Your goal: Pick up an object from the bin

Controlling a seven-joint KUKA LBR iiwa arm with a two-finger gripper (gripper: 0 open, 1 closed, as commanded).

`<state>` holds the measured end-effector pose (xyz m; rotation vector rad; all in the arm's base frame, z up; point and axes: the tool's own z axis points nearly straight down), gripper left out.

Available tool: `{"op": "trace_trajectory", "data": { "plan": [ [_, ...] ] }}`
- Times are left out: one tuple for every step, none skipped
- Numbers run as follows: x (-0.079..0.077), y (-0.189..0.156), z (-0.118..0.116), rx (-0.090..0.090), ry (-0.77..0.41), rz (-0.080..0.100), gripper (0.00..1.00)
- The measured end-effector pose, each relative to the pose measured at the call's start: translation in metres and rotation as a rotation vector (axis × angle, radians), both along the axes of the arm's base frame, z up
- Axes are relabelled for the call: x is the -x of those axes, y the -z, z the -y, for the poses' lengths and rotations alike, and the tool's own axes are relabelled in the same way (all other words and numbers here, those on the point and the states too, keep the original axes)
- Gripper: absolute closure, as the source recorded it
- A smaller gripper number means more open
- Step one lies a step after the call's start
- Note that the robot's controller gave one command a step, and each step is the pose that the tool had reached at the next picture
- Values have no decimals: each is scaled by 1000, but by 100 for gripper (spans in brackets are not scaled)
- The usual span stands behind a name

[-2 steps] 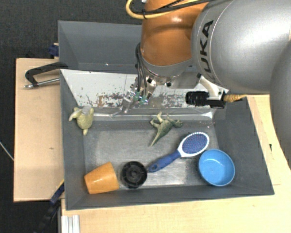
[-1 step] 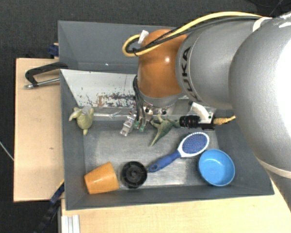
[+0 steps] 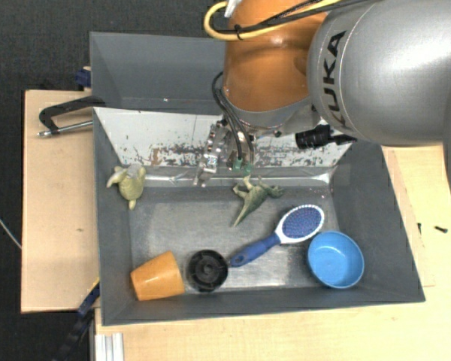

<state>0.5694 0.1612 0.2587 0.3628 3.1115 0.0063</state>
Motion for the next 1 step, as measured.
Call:
{"op": "trace_trajectory", "data": {
  "plan": [
    [38,113,-5,4,109,-18,100]
  ]
}}
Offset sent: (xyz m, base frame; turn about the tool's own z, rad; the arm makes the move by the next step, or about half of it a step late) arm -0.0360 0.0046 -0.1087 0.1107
